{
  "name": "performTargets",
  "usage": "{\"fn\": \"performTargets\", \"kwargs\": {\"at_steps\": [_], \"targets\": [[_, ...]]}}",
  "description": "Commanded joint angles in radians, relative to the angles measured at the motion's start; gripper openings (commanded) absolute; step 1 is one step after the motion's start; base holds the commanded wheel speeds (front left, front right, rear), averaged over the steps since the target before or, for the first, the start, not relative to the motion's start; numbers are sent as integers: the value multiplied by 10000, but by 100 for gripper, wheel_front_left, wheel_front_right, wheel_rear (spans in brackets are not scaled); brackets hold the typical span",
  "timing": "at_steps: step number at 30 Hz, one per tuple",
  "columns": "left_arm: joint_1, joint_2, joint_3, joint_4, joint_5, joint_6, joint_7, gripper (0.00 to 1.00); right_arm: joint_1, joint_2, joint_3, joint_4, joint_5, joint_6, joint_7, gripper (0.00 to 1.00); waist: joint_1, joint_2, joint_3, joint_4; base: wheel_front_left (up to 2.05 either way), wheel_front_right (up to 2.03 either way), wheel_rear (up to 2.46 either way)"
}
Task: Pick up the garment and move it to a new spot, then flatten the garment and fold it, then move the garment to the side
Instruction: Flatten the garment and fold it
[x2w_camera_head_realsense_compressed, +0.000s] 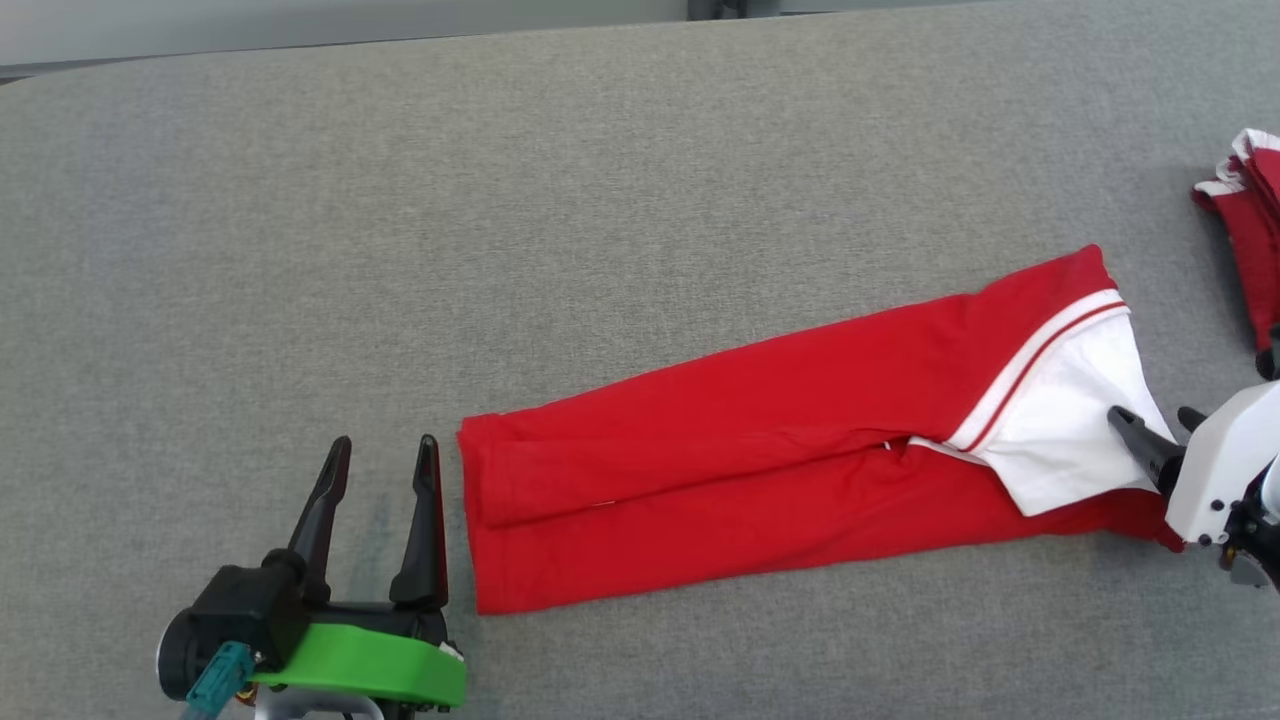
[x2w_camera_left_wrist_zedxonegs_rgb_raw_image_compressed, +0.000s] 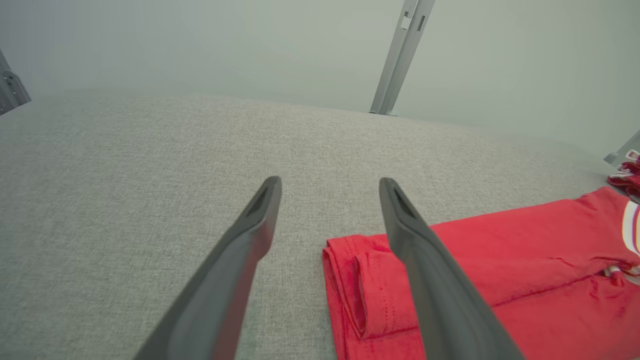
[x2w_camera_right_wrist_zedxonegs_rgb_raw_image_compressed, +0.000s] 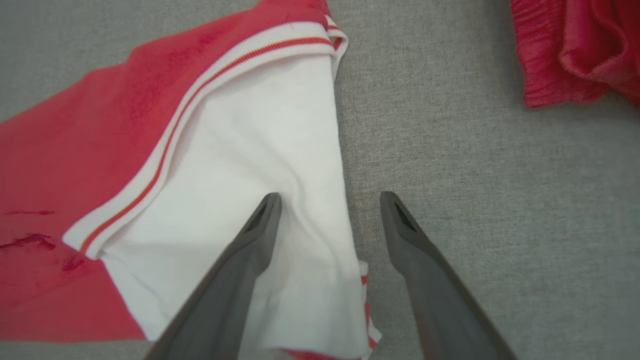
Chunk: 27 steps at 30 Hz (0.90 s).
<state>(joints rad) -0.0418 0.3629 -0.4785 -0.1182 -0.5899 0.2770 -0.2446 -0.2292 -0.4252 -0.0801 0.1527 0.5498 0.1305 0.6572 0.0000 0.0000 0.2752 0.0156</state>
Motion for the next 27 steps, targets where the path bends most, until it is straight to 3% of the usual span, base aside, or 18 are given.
{"fn": "performTargets", "kwargs": {"at_steps": [1,12,13,14,17,23,27], "targets": [[-138,-199,65,223,74,-169,-129,100,-82,97,15,326,-147,3,-147,100,0,0,-165,423,0,0,0],[110,-1402,1354,1289,869,-1326,-202,100,-951,807,843,2726,212,5,-1074,99,0,0,-308,538,0,0,0],[122,-1485,1425,1372,982,-1432,-202,100,-1066,862,949,2893,374,5,-1172,18,0,0,-327,509,0,0,0],[134,-1575,1492,1443,1066,-1547,-203,100,-1169,904,1067,3034,628,6,-1246,0,0,0,-359,492,0,0,0],[185,-1866,1668,1608,1310,-1824,-204,100,-1441,674,960,3194,1521,3,-1686,0,0,0,-506,475,0,0,0],[633,-2341,2149,1990,1615,-2180,-203,100,-1306,-758,411,3110,2419,0,-1872,0,0,0,-908,389,0,0,0],[948,-2621,2493,2064,1759,-2369,-204,100,-1254,-1749,-8,2377,2726,2,-1811,0,0,0,-1075,283,0,0,0]]}}
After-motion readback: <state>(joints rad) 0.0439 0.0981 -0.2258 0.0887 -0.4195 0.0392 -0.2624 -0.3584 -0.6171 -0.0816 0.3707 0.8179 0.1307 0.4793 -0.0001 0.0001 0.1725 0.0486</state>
